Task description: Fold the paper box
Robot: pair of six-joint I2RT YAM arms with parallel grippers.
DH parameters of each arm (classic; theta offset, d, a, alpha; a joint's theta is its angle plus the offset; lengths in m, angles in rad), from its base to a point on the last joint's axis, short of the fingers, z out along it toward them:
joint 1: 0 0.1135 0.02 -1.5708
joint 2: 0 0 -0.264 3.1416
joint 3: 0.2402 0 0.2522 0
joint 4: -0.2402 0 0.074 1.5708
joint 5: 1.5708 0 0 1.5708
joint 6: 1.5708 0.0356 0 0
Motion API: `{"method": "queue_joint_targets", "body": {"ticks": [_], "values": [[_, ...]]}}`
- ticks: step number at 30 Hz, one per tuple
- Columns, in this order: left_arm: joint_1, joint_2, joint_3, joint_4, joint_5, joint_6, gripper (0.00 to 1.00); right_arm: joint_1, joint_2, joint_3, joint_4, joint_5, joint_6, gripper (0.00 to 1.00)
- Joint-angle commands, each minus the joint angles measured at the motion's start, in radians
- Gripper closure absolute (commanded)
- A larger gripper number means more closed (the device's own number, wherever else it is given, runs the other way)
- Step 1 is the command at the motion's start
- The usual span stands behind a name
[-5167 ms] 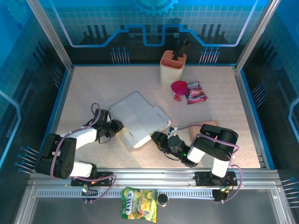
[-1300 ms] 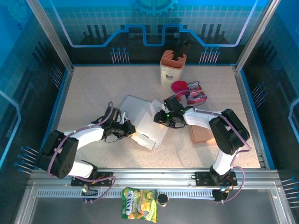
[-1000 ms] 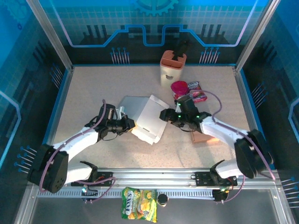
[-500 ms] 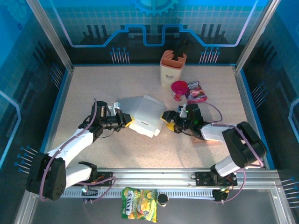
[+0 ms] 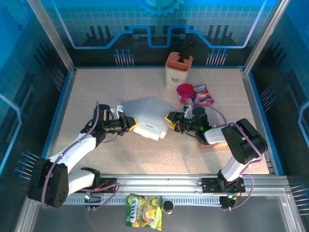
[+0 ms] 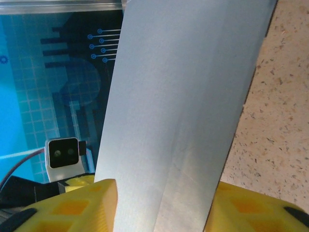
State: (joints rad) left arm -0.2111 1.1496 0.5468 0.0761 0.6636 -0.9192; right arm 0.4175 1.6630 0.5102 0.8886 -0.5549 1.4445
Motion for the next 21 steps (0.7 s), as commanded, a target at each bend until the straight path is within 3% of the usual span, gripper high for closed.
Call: {"method": "queue_joint_targets", "body": {"ticks": [1,11,17,21], "values": [[0.010,-0.015,-0.018,0.014,0.034,-0.019,1.00,-0.012,-0.006,-0.017,0.067,-0.005,0.021,0.58],[0.020,-0.017,-0.025,0.013,0.036,-0.015,1.00,-0.028,-0.110,-0.016,-0.054,0.011,-0.023,0.70],[0.022,-0.013,-0.024,0.017,0.039,-0.016,1.00,-0.029,-0.120,-0.009,-0.064,0.015,-0.021,0.84],[0.027,-0.011,-0.025,0.013,0.039,-0.009,1.00,-0.029,-0.138,-0.010,-0.067,0.024,-0.015,0.86]]}}
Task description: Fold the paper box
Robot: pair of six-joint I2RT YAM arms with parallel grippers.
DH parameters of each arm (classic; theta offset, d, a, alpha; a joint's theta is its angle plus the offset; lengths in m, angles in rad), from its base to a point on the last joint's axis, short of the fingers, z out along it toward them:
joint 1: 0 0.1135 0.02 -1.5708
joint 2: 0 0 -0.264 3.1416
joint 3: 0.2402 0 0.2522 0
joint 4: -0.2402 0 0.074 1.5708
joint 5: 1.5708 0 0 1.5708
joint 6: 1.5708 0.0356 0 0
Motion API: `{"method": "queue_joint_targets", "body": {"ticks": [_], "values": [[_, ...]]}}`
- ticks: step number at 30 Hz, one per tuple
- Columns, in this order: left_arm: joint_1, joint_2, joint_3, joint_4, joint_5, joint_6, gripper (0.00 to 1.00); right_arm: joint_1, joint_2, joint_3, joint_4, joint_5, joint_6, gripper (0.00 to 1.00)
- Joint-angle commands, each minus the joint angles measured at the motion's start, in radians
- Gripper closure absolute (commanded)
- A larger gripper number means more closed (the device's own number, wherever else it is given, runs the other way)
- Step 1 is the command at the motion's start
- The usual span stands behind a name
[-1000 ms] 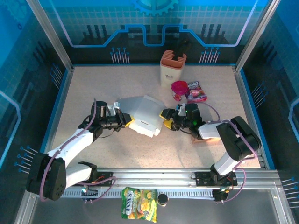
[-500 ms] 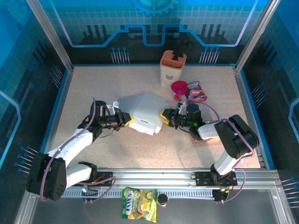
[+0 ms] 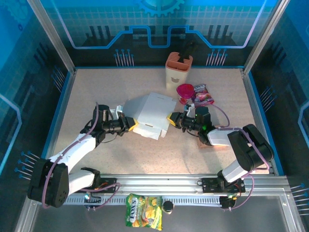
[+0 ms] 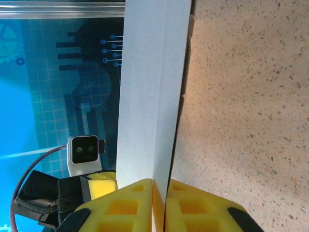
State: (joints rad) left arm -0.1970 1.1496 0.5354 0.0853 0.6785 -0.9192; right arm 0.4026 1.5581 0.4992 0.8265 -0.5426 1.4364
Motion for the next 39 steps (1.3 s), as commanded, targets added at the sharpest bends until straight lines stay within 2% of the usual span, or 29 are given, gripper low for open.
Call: {"method": "queue_joint_targets", "body": {"ticks": [1,4,5,9,10,13,17,22,26,28,30,34,37,39], "values": [[0.013,-0.010,-0.015,0.004,0.024,-0.009,1.00,-0.015,-0.043,0.002,-0.015,0.013,-0.008,0.86],[0.015,-0.002,-0.015,0.003,0.023,-0.006,1.00,-0.015,-0.080,0.006,-0.049,0.022,-0.015,0.90],[0.014,0.000,-0.017,0.004,0.021,-0.007,0.96,-0.015,-0.092,0.010,-0.066,0.024,-0.018,0.92],[0.014,-0.014,-0.011,-0.024,-0.002,0.003,0.59,-0.007,-0.167,0.032,-0.155,0.045,-0.030,1.00],[0.014,-0.027,-0.006,-0.048,-0.014,0.010,0.54,-0.004,-0.191,0.039,-0.177,0.055,-0.031,1.00],[0.014,-0.088,0.023,-0.153,-0.074,0.045,0.46,0.022,-0.270,0.086,-0.289,0.098,-0.044,1.00],[0.015,-0.189,0.087,-0.329,-0.187,0.113,0.45,0.107,-0.404,0.190,-0.539,0.254,-0.100,1.00],[0.014,-0.312,0.166,-0.498,-0.321,0.191,0.45,0.278,-0.524,0.335,-0.828,0.561,-0.118,1.00],[0.014,-0.363,0.187,-0.546,-0.354,0.207,0.44,0.448,-0.541,0.479,-0.990,0.814,-0.079,1.00],[0.014,-0.372,0.188,-0.559,-0.356,0.207,0.44,0.544,-0.521,0.555,-1.086,0.990,-0.022,1.00],[0.013,-0.374,0.189,-0.565,-0.356,0.209,0.45,0.610,-0.482,0.598,-1.121,1.110,0.064,1.00],[0.014,-0.378,0.192,-0.581,-0.346,0.219,0.46,0.634,-0.356,0.640,-1.153,1.209,0.264,1.00],[0.013,-0.378,0.199,-0.610,-0.332,0.250,0.48,0.630,-0.280,0.662,-1.126,1.264,0.332,1.00],[0.013,-0.373,0.191,-0.615,-0.314,0.269,0.50,0.620,-0.239,0.658,-1.044,1.295,0.312,1.00]]}}
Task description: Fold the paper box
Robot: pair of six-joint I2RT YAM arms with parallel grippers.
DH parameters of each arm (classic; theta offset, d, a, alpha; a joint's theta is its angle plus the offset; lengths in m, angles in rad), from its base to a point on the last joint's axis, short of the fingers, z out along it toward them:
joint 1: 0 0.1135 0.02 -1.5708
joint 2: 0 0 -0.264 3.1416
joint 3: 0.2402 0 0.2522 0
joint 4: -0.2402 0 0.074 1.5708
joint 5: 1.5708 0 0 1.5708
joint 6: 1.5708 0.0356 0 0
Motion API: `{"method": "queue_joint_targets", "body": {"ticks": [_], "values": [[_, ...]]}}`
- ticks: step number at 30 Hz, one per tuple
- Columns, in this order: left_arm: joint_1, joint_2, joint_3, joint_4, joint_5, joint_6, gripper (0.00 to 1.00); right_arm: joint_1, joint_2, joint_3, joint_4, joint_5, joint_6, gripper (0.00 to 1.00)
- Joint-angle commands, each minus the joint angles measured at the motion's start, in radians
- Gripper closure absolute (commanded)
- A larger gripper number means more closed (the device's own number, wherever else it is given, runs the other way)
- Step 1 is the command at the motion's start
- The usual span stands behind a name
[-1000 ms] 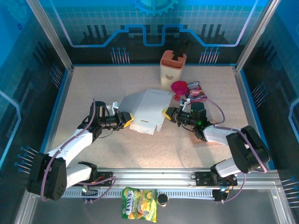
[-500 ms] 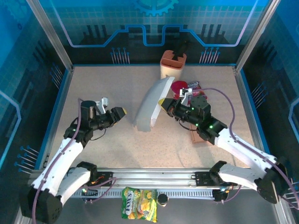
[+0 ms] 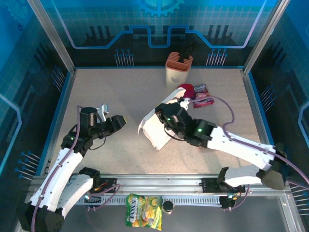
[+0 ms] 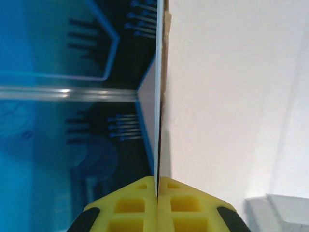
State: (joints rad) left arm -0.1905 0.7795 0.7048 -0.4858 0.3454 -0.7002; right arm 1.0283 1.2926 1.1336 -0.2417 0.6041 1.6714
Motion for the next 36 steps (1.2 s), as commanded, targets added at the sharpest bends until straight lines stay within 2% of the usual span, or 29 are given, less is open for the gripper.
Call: {"method": "queue_joint_targets", "body": {"ticks": [1,7,14,23,28,36], "values": [[0.006,0.003,0.016,-0.046,0.023,0.057,0.50,-0.013,0.044,0.018,0.048,0.154,0.086,1.00],[0.006,0.029,-0.033,-0.037,0.015,0.103,0.53,-0.084,0.106,-0.109,0.258,0.048,0.105,1.00],[-0.005,0.105,-0.115,0.073,0.012,0.107,0.62,-0.101,0.113,-0.204,0.310,0.030,0.122,1.00],[-0.116,0.185,-0.178,0.223,-0.098,0.099,0.64,-0.107,0.176,-0.248,0.394,0.020,0.153,1.00],[-0.147,0.222,-0.220,0.309,-0.146,0.106,0.67,-0.119,0.210,-0.314,0.500,-0.006,0.140,1.00],[-0.199,0.272,-0.287,0.448,-0.210,0.130,0.70,-0.135,0.220,-0.360,0.555,-0.064,0.122,1.00]]}}
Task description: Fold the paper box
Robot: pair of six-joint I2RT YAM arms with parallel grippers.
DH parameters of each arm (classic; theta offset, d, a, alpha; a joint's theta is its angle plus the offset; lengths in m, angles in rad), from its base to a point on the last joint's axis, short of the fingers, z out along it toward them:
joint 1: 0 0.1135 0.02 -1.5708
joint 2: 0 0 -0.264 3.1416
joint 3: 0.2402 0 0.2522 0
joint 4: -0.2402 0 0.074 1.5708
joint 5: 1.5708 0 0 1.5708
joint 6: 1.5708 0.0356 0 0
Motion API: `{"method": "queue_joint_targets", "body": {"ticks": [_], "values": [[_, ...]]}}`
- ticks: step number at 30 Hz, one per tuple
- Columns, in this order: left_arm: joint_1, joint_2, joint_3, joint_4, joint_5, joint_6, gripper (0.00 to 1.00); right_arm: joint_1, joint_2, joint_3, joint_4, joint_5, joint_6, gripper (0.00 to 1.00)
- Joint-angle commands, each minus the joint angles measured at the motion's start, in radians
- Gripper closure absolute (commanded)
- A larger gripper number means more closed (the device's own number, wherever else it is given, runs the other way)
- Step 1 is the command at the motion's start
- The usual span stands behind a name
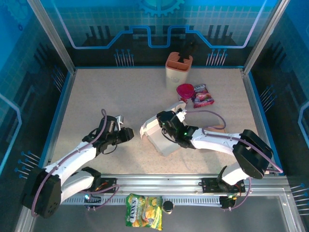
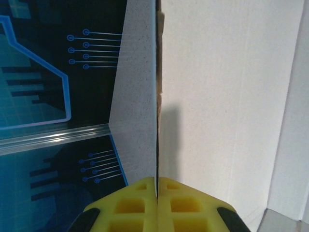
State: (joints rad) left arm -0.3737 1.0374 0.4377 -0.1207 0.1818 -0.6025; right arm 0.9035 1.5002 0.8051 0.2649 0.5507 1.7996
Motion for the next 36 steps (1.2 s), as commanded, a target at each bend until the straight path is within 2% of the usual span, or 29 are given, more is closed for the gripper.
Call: {"method": "queue_joint_targets", "body": {"ticks": [1,12,17,25,36], "values": [[-0.021,0.021,-0.025,0.098,-0.054,0.038,0.70,-0.015,0.012,-0.036,0.056,-0.016,-0.009,1.00],[-0.077,0.100,-0.018,0.179,-0.083,0.151,0.70,-0.046,0.039,-0.032,0.063,-0.088,-0.036,1.00],[-0.137,0.141,-0.022,0.209,-0.106,0.194,0.70,-0.052,0.057,-0.041,0.095,-0.109,-0.038,1.00],[-0.190,0.139,-0.060,0.298,-0.150,0.242,0.65,-0.058,0.052,-0.042,0.101,-0.129,-0.047,1.00],[-0.235,0.150,-0.048,0.312,-0.176,0.285,0.61,-0.058,0.052,-0.050,0.126,-0.140,-0.053,1.00]]}}
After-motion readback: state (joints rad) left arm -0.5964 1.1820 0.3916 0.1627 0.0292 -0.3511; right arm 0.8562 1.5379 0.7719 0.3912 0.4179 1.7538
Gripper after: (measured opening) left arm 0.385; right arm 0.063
